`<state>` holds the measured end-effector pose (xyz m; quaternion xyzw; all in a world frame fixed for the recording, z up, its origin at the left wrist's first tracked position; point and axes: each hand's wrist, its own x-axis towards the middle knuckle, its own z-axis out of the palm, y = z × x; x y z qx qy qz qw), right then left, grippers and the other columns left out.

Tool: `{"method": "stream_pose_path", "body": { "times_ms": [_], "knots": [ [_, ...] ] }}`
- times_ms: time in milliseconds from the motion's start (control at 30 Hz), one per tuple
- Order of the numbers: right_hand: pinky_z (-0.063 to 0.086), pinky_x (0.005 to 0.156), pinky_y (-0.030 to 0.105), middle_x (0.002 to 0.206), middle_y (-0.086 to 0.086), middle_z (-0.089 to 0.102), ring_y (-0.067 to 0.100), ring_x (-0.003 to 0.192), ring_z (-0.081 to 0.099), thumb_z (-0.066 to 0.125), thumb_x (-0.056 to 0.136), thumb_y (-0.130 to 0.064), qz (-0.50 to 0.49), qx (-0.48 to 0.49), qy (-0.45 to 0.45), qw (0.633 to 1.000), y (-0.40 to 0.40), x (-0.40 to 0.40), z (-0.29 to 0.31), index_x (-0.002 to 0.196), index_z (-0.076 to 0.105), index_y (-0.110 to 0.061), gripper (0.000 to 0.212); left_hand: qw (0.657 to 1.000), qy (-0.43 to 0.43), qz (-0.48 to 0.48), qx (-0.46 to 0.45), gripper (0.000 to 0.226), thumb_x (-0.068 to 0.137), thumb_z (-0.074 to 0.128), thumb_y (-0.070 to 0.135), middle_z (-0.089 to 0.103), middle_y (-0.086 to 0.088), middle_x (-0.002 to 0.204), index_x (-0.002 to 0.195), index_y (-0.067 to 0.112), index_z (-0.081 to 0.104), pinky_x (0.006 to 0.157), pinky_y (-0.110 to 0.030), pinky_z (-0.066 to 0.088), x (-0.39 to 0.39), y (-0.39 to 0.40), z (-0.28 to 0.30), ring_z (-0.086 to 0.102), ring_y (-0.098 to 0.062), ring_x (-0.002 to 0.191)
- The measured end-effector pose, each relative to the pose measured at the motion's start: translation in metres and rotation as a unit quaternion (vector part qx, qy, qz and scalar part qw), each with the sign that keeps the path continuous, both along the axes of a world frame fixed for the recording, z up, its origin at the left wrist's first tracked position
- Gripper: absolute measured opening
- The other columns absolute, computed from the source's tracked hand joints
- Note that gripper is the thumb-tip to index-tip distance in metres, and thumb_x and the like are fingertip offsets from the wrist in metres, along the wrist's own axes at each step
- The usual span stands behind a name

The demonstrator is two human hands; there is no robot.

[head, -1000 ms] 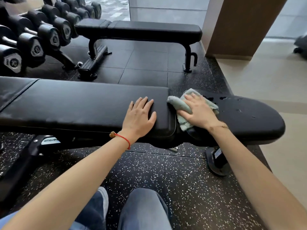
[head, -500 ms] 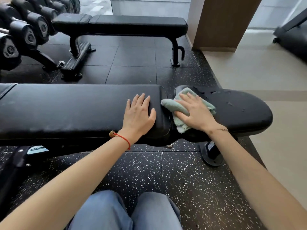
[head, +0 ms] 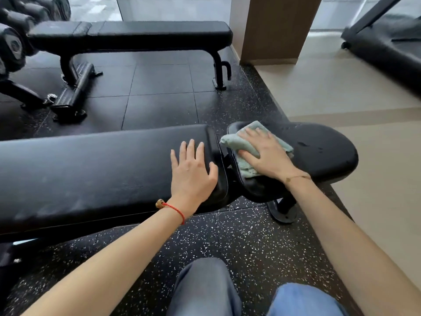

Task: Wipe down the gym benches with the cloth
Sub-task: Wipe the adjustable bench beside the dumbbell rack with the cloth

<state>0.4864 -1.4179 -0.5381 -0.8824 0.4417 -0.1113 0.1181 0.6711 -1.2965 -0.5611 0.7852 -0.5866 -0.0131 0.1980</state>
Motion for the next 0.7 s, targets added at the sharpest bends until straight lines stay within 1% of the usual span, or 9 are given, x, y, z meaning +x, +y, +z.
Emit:
{"method": "stream_pose_path", "body": {
  "times_ms": [100,167,200,267,367,467,567,633,700],
  "knots": [
    [0.003,0.124,0.036,0.160,-0.011,0.023,0.010,0.150,0.012,0.043,0.096,-0.054,0.062,-0.007,-0.031,0.998,0.037,-0.042,-0.006,0.150,0.032,-0.038,0.057,1.000,-0.004,0.002,-0.003,0.062,0.094,0.037,0.042,0.026,-0.009,0.159,0.150,0.016,0.031,0.122,-0.050,0.006,0.000,0.000,-0.001,0.014,-0.026,0.149],
    [0.002,0.122,0.032,0.159,-0.014,0.023,0.007,0.149,0.012,0.039,0.096,-0.059,0.048,-0.003,-0.035,0.998,0.034,-0.067,-0.008,0.150,0.031,-0.038,0.058,1.000,-0.006,0.003,-0.004,0.062,0.094,0.036,0.042,0.026,-0.009,0.159,0.150,0.016,0.031,0.122,-0.050,0.006,-0.001,0.000,-0.002,0.014,-0.026,0.149],
    [0.001,0.122,0.032,0.159,-0.012,0.024,0.009,0.150,0.013,0.040,0.096,-0.058,0.030,-0.003,-0.032,0.999,0.021,-0.074,-0.007,0.150,0.032,-0.036,0.059,1.000,-0.009,0.005,-0.004,0.062,0.094,0.035,0.043,0.027,-0.009,0.158,0.150,0.016,0.031,0.122,-0.050,0.006,-0.003,0.000,-0.002,0.015,-0.026,0.149],
    [0.001,0.121,0.034,0.160,-0.005,0.025,0.015,0.150,0.013,0.044,0.096,-0.052,0.004,-0.006,-0.011,1.000,-0.018,-0.063,-0.003,0.151,0.032,-0.029,0.061,1.000,-0.015,0.013,-0.008,0.062,0.094,0.036,0.042,0.027,-0.009,0.158,0.150,0.016,0.032,0.122,-0.049,0.007,-0.003,-0.001,-0.003,0.016,-0.026,0.149],
    [0.004,0.121,0.037,0.161,0.000,0.024,0.018,0.149,0.014,0.041,0.098,-0.051,0.007,-0.024,0.044,0.999,-0.056,-0.017,0.003,0.152,0.028,-0.025,0.061,0.999,-0.012,0.023,-0.019,0.059,0.094,0.041,0.040,0.030,-0.008,0.157,0.149,0.017,0.035,0.122,-0.048,0.010,-0.004,-0.002,-0.002,0.019,-0.024,0.148],
    [0.004,0.123,0.040,0.162,0.000,0.022,0.019,0.151,0.011,0.041,0.099,-0.051,0.073,-0.023,0.033,0.997,-0.042,-0.007,0.001,0.153,0.027,-0.026,0.061,0.999,0.002,0.032,-0.028,0.057,0.094,0.045,0.038,0.033,-0.006,0.156,0.147,0.020,0.039,0.122,-0.045,0.012,-0.005,-0.001,-0.001,0.022,-0.023,0.147],
    [0.003,0.124,0.037,0.161,-0.009,0.022,0.011,0.151,0.009,0.041,0.095,-0.059,0.192,-0.011,-0.023,0.981,-0.006,-0.061,-0.006,0.151,0.029,-0.035,0.062,0.999,0.000,0.039,-0.023,0.055,0.094,0.047,0.038,0.034,-0.003,0.156,0.146,0.022,0.040,0.122,-0.044,0.013,-0.006,0.000,0.002,0.024,-0.021,0.147],
    [0.003,0.124,0.035,0.160,-0.015,0.019,0.004,0.150,0.006,0.038,0.091,-0.069,0.215,0.006,-0.034,0.976,-0.001,-0.101,-0.007,0.151,0.026,-0.041,0.067,0.999,-0.002,0.047,-0.018,0.055,0.094,0.048,0.038,0.035,-0.002,0.156,0.146,0.022,0.041,0.122,-0.042,0.014,-0.007,0.001,0.004,0.024,-0.020,0.147],
    [0.004,0.124,0.036,0.161,-0.015,0.017,0.003,0.150,0.004,0.038,0.087,-0.075,0.200,0.017,-0.024,0.979,-0.012,-0.118,-0.003,0.151,0.024,-0.042,0.074,0.998,0.001,0.058,-0.016,0.054,0.094,0.050,0.038,0.036,-0.002,0.155,0.145,0.022,0.042,0.122,-0.041,0.015,-0.011,0.002,0.006,0.026,-0.019,0.146]
  ]
}}
